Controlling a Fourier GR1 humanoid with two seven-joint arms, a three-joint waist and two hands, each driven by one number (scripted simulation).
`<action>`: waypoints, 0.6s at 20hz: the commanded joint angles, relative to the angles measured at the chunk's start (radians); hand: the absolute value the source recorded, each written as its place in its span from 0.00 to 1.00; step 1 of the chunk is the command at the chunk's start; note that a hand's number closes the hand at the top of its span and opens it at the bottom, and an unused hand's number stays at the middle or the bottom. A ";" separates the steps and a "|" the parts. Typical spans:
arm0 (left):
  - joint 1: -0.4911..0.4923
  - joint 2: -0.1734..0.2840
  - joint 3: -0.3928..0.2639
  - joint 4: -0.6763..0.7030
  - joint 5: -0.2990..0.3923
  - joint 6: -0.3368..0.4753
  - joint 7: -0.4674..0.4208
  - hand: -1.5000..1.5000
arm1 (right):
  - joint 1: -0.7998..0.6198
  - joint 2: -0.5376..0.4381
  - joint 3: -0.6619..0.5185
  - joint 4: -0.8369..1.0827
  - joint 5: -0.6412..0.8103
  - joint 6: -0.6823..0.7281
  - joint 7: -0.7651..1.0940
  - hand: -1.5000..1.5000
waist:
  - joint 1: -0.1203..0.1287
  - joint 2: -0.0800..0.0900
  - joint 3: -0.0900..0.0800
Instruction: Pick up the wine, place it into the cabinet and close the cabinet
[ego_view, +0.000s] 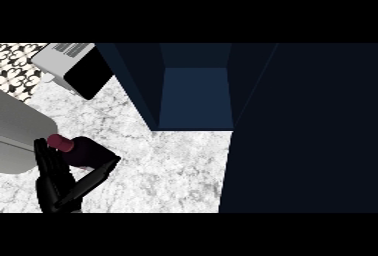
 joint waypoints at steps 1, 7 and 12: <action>0.000 -0.004 -0.022 0.051 0.046 0.010 -0.075 0.00 | 0.025 -0.006 -0.007 -0.159 -0.044 -0.001 0.073 0.00 | 0.000 0.000 0.000; -0.010 -0.004 0.016 0.132 0.066 -0.055 -0.116 0.00 | 0.060 0.015 0.015 -0.113 -0.022 0.005 0.026 0.00 | 0.001 0.000 0.000; -0.090 -0.004 0.037 0.272 0.100 -0.056 -0.185 0.00 | -0.024 -0.035 -0.060 -0.127 -0.099 0.016 0.112 0.00 | -0.001 0.001 0.000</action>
